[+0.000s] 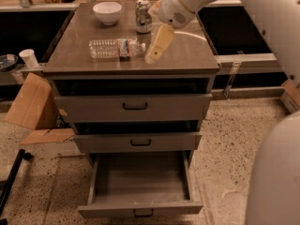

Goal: Place water bottle into bottom drawer

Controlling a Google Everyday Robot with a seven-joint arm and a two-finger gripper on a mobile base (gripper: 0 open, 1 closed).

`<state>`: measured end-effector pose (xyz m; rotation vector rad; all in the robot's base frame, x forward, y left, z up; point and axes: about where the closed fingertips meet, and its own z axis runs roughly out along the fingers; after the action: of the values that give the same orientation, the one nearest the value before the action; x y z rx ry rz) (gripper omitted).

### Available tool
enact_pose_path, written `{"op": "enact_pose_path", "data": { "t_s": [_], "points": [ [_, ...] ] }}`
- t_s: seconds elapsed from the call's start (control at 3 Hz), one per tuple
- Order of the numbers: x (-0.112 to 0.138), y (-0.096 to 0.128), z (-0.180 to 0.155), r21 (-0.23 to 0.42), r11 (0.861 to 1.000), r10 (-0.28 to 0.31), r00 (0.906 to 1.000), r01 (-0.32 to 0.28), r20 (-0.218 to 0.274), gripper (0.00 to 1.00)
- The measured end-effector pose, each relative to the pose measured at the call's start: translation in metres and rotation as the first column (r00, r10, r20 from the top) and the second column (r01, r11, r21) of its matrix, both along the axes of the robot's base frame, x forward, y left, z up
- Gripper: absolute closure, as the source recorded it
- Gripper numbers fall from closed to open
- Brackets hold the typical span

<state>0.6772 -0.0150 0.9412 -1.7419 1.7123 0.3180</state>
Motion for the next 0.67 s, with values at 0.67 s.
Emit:
{"op": "enact_pose_path", "data": {
  "t_s": [0.67],
  "points": [
    [0.043, 0.045, -0.034, 0.089, 0.995, -0.042, 0.9981, 0.045, -0.045, 0.0]
  ]
}}
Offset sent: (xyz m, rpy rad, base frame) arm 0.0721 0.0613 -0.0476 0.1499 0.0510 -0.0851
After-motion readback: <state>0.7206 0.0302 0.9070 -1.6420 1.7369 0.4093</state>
